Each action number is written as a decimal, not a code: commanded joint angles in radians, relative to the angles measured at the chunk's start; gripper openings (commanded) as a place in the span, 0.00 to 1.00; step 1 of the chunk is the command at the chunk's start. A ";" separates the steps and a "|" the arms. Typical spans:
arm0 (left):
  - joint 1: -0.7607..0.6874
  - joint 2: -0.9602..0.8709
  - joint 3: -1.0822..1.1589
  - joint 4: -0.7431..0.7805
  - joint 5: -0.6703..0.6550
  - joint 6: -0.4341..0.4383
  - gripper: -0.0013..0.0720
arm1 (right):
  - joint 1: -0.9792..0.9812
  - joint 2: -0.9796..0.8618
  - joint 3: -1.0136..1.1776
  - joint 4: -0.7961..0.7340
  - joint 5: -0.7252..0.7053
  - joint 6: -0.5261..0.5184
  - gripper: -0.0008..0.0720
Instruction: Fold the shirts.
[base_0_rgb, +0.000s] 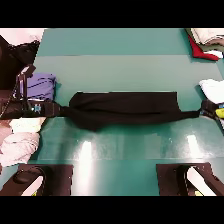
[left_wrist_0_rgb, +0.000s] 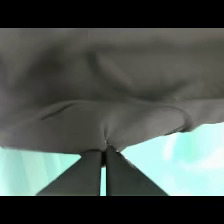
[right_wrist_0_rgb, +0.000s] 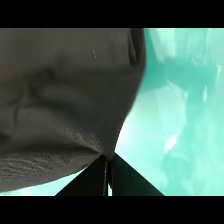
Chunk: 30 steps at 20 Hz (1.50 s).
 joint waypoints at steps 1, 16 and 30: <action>-0.001 -0.066 0.001 0.030 0.172 -0.001 0.05 | 0.011 -0.128 0.133 0.026 -0.048 0.000 0.03; 0.012 -0.356 0.005 0.151 0.512 -0.061 0.06 | 0.212 -0.643 0.484 0.017 -0.154 0.002 0.03; 0.054 -0.352 0.005 0.150 0.542 -0.081 0.91 | 0.151 -0.664 0.485 0.053 -0.236 -0.007 0.94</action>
